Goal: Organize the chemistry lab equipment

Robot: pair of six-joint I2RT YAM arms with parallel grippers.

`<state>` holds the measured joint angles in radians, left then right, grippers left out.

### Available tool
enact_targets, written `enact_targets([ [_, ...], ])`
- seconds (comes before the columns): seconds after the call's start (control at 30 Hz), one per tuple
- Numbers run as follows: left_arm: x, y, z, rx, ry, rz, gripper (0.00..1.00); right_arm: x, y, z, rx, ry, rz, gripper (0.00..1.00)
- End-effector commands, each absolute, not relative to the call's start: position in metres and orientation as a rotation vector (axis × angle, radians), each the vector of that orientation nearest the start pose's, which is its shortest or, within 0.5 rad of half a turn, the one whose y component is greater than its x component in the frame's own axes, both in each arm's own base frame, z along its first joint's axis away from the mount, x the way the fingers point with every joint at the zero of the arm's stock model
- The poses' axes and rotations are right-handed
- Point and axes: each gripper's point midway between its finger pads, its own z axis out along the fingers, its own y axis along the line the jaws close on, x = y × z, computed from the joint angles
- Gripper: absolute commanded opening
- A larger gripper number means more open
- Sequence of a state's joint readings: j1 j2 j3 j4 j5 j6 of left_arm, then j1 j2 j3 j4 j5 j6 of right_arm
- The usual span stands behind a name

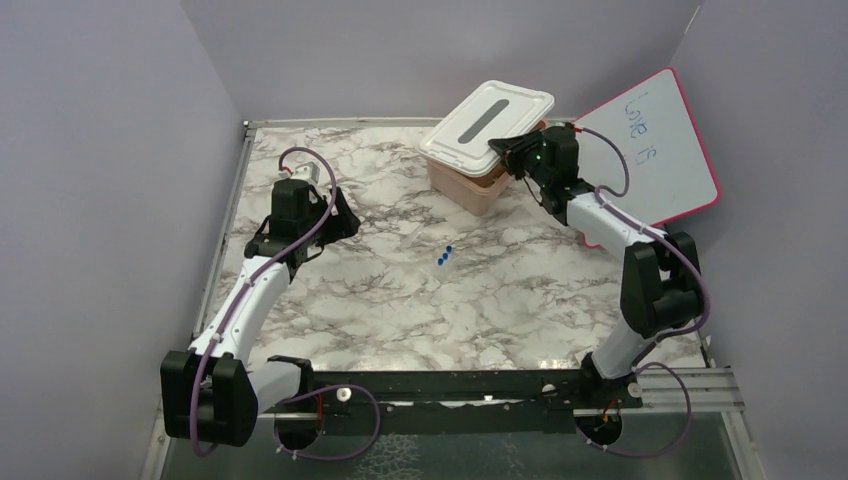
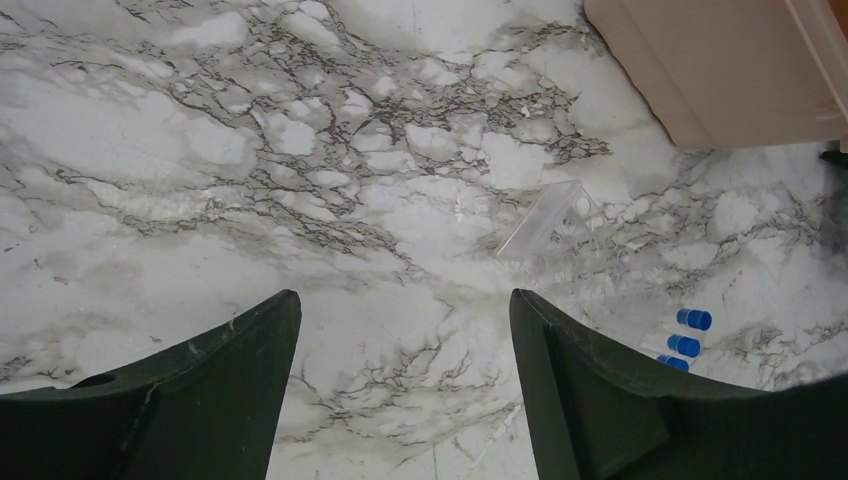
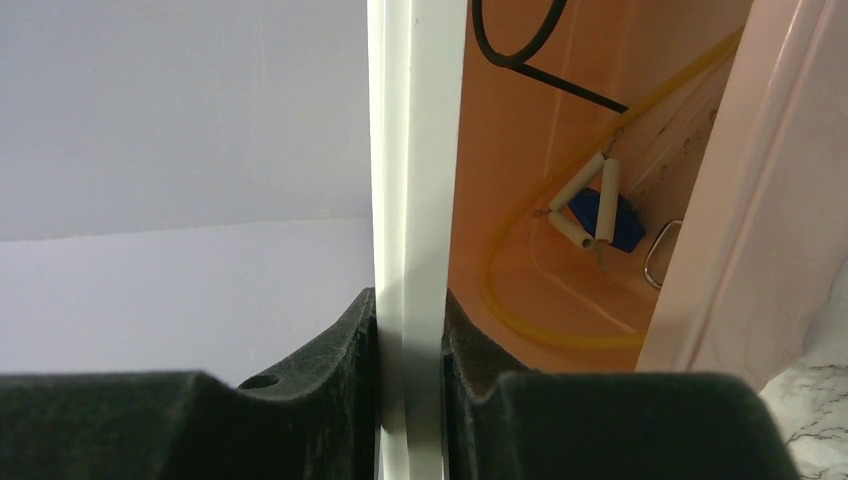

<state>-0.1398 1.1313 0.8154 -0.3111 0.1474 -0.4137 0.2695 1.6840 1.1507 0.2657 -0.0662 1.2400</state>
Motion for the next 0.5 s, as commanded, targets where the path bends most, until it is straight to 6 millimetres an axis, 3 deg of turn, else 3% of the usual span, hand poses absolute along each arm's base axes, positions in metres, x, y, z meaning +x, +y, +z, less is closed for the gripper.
enact_targets([
  [0.0, 0.33, -0.087, 0.162, -0.211, 2.193, -0.449, 0.79, 0.494, 0.156, 0.229, 0.968, 1.71, 0.94, 0.26],
  [0.23, 0.331, -0.088, 0.16, -0.21, 2.2, -0.452, 0.79, 0.483, 0.138, 0.214, 1.083, 1.74, 0.814, 0.41],
  [0.47, 0.33, -0.087, 0.159, -0.211, 2.202, -0.45, 0.79, 0.473, 0.124, 0.196, 1.178, 1.768, 0.718, 0.47],
])
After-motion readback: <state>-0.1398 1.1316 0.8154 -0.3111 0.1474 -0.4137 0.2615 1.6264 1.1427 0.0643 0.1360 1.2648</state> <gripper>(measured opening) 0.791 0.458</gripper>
